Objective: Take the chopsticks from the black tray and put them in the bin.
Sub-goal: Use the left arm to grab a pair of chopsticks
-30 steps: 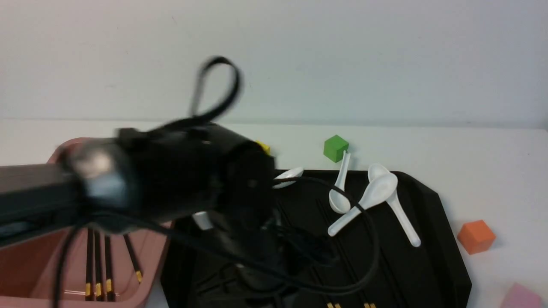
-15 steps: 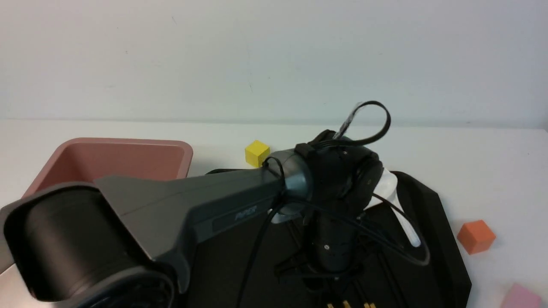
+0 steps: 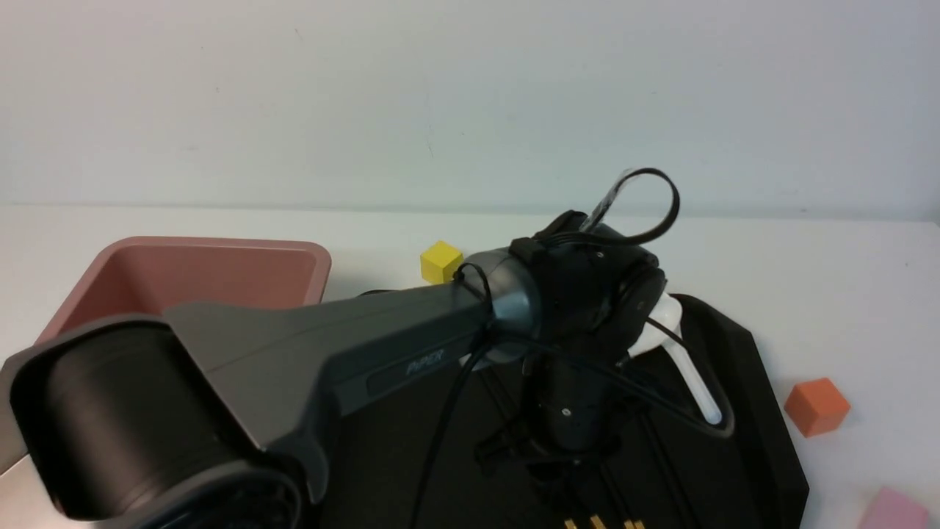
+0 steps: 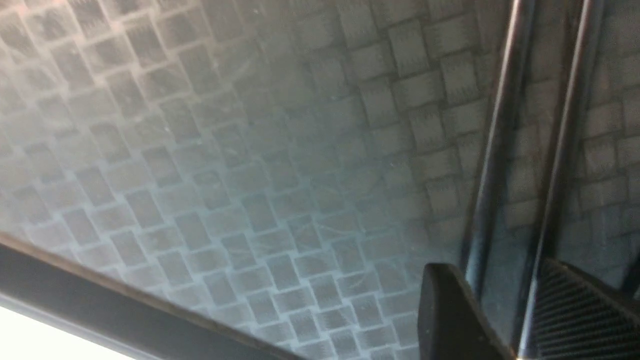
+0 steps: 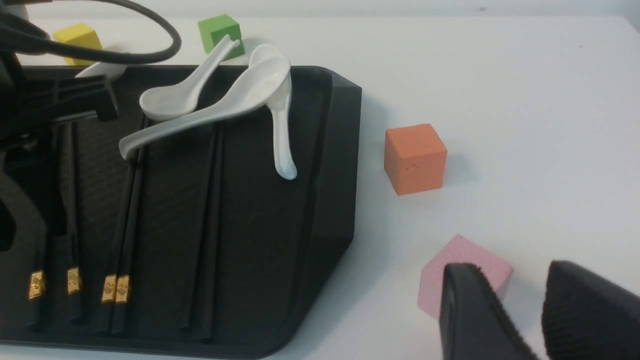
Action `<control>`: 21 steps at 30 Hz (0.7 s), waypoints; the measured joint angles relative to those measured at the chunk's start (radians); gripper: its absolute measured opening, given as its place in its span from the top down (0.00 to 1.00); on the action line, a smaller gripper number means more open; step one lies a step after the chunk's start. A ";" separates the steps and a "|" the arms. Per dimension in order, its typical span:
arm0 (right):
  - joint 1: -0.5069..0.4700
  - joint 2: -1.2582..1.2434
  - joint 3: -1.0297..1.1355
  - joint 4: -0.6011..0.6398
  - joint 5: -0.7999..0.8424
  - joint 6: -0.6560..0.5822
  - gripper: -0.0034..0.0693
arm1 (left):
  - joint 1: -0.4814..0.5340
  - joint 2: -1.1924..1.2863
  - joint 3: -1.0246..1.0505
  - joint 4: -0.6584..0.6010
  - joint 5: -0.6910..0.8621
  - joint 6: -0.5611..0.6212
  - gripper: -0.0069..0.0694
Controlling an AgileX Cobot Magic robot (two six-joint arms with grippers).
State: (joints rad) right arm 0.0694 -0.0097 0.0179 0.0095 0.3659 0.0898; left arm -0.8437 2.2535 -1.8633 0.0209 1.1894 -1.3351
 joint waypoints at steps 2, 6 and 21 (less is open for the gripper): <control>0.000 0.000 0.000 0.000 0.000 0.000 0.62 | -0.001 0.000 0.000 0.000 -0.002 -0.004 0.56; 0.000 0.000 0.000 0.000 0.000 0.000 0.62 | -0.001 0.000 0.000 0.012 -0.003 -0.017 0.51; 0.000 0.000 0.000 0.000 0.000 0.000 0.62 | -0.001 0.044 -0.008 0.021 -0.031 -0.087 0.47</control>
State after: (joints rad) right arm 0.0694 -0.0097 0.0179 0.0095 0.3659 0.0898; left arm -0.8450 2.2975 -1.8714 0.0416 1.1587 -1.4224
